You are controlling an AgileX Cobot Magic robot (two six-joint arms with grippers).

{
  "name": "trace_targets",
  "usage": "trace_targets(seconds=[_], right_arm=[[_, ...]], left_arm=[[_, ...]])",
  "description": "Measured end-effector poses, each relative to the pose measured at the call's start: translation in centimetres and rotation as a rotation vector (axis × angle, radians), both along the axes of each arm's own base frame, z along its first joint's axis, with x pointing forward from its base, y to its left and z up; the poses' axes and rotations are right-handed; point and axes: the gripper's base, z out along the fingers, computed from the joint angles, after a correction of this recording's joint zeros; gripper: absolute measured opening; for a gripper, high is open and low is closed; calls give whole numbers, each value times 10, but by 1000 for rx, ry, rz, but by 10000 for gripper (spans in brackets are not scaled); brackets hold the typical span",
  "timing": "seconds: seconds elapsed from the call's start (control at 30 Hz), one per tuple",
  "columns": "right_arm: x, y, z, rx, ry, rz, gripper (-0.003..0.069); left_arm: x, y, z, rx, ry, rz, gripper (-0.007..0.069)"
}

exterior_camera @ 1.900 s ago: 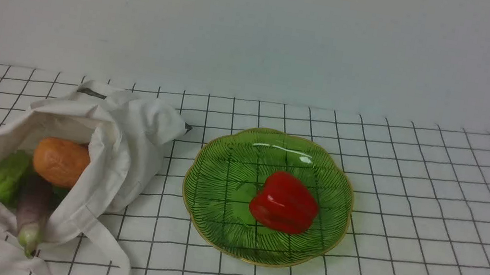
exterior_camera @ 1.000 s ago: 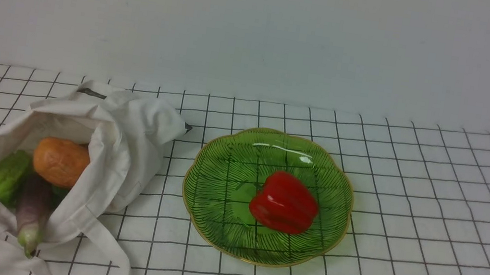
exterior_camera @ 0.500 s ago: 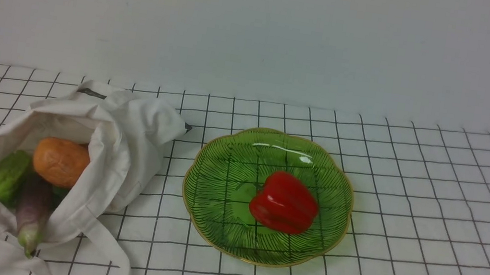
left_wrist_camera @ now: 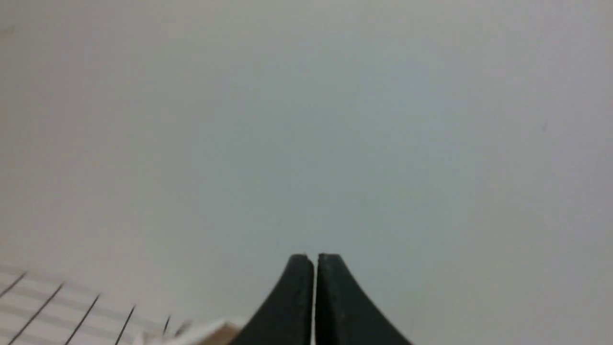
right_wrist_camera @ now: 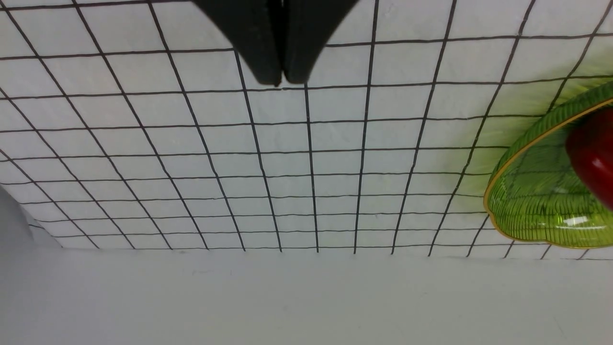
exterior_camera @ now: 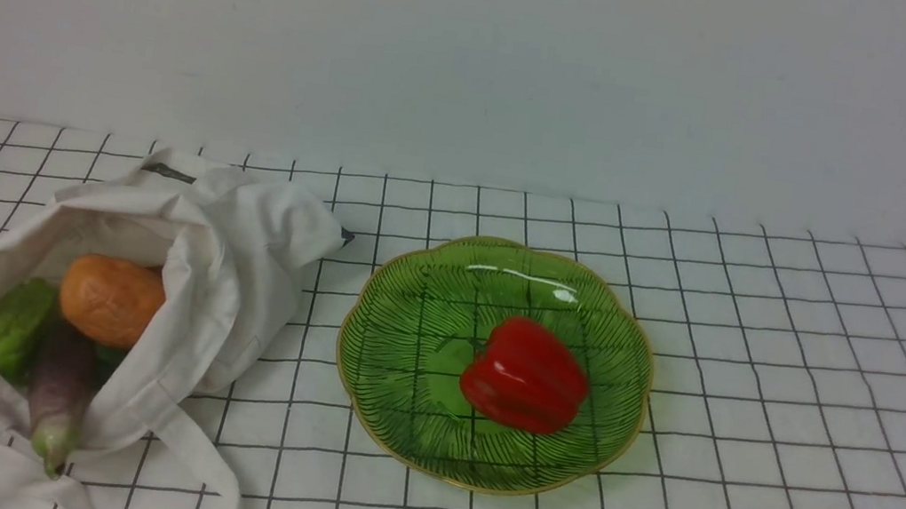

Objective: Take vegetables from bag on white checkered tablecloth place on plate.
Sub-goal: 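Reach into the bag and grasp a vegetable inside it with the left gripper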

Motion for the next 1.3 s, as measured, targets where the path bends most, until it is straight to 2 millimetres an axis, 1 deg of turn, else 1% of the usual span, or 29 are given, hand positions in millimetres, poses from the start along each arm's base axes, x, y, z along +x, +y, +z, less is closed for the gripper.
trace_targets(seconds=[0.03,0.07,0.13,0.2,0.23,0.3,0.33,0.37,0.4,0.5,0.57,0.63,0.67,0.7,0.73,0.77,0.87,0.97,1.07,1.1,1.13,1.17,1.27,1.3], right_arm=[[0,0,0,0,0,0,-16],[0,0,0,0,0,0,-16],[0,0,0,0,0,0,-16],[0,0,0,0,0,0,-16],[0,0,0,0,0,0,-16],[0,0,0,0,0,0,-16],[0,0,0,0,0,0,-16],[0,0,0,0,0,0,-16],[0,0,0,0,0,0,-16],[0,0,0,0,0,0,-16],[0,0,0,0,0,0,-16],[0,0,0,0,0,0,-16],[0,0,0,0,0,0,-16],[0,0,0,0,0,0,-16],[0,0,0,0,0,0,-16],[0,0,0,0,0,0,-16],[0,0,0,0,0,0,-16],[0,0,0,0,0,0,-16],[0,0,0,0,0,0,-16],[0,0,0,0,0,0,-16],[0,0,0,0,0,0,-16],[0,0,0,0,0,0,-16],[0,0,0,0,0,0,-16],[0,0,0,0,0,0,-16]], left_arm=[[-3,0,12,-10,-20,-6,-8],[-4,0,18,-14,-12,-13,-8],[-6,-2,43,-14,57,-34,-8],[0,-5,64,-1,214,-56,-8],[3,-6,68,3,277,-64,-8],[17,-9,76,20,515,-88,-8],[25,-10,77,37,658,-100,-8],[34,-11,80,51,760,-110,-8],[40,-12,79,70,845,-118,-8],[72,-15,75,152,1116,-157,-8],[94,-16,71,219,1238,-188,-8],[110,-17,69,265,1299,-211,-8],[126,-18,62,296,1361,-231,-8],[136,-18,59,319,1386,-239,-8],[141,-18,57,328,1403,-243,-8],[153,-18,50,342,1443,-248,-8],[171,-18,37,357,1489,-251,-3],[186,-18,22,362,1519,-250,27],[198,-17,8,382,1539,-240,100],[201,-17,4,388,1550,-239,139],[205,-16,0,394,1553,-236,194],[207,-16,-4,398,1560,-236,224],[215,-15,-17,420,1586,-227,399],[217,-14,-21,419,1593,-223,441]])
